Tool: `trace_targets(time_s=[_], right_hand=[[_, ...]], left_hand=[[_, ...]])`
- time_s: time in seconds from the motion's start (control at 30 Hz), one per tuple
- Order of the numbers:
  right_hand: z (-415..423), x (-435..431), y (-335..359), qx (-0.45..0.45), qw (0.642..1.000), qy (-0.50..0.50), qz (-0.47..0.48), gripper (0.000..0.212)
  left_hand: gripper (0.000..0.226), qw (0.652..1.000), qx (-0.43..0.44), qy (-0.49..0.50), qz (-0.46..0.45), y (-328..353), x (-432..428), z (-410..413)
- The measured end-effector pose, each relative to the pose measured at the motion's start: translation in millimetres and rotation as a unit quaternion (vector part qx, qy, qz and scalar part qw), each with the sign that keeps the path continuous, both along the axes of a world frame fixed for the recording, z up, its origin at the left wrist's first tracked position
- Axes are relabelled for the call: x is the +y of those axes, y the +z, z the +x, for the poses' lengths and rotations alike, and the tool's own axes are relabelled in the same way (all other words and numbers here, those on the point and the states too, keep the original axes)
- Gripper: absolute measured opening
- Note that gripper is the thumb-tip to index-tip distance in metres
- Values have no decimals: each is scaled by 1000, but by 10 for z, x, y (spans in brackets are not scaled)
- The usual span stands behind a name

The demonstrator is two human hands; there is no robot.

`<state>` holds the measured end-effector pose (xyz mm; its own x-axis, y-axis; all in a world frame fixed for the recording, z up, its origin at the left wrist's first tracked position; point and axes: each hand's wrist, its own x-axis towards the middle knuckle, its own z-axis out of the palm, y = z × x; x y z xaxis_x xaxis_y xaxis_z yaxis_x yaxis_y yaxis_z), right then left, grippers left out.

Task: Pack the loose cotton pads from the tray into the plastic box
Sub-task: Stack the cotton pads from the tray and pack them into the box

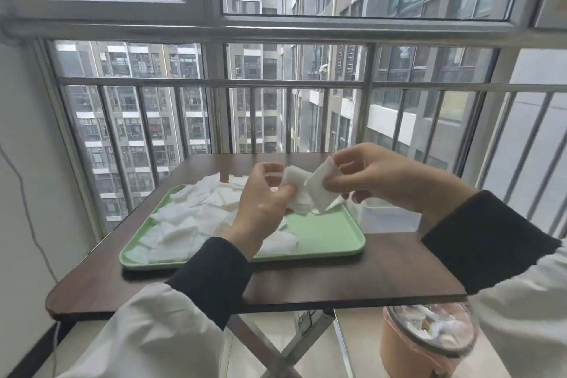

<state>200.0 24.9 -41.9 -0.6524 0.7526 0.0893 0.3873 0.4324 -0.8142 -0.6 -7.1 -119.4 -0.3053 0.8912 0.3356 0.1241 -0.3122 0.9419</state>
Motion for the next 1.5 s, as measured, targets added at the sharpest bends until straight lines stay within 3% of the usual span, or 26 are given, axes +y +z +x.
trace_targets(time_s=[0.27, 0.5, 0.67, 0.73, 0.83, 1.03, 1.1, 1.27, 1.5], right_hand=[[193, 140, 27, -58, 995, -64, 55, 13], [397, 199, 102, -79, 989, -88, 87, 13], [483, 234, 201, -72, 980, -132, 127, 31], [528, 237, 251, -90, 974, -143, 153, 42], [635, 255, 337, -108, 977, -107, 148, 51], [865, 407, 380, -117, 980, -89, 138, 14], [943, 487, 380, -112, 975, -122, 146, 16], [990, 667, 180, -143, 967, -145, 156, 16], [955, 915, -144, -242, 936, -146, 210, 27]], left_hand=[[41, 996, 5, -84, 18, 91, 6, 380], [29, 993, -3, -113, 16, 156, 61, 608], [19, 992, -13, -124, 12, 329, 81, 758], [35, 988, -27, -152, 18, 397, 71, 810], [58, 986, 24, -165, 29, 424, 99, 885], [39, 990, 53, -126, 36, 403, 288, 999], [34, 990, 89, -108, 17, 359, 364, 985], [28, 949, 303, -76, -26, 194, 519, 932], [50, 934, 348, -58, -50, 42, 645, 906]])
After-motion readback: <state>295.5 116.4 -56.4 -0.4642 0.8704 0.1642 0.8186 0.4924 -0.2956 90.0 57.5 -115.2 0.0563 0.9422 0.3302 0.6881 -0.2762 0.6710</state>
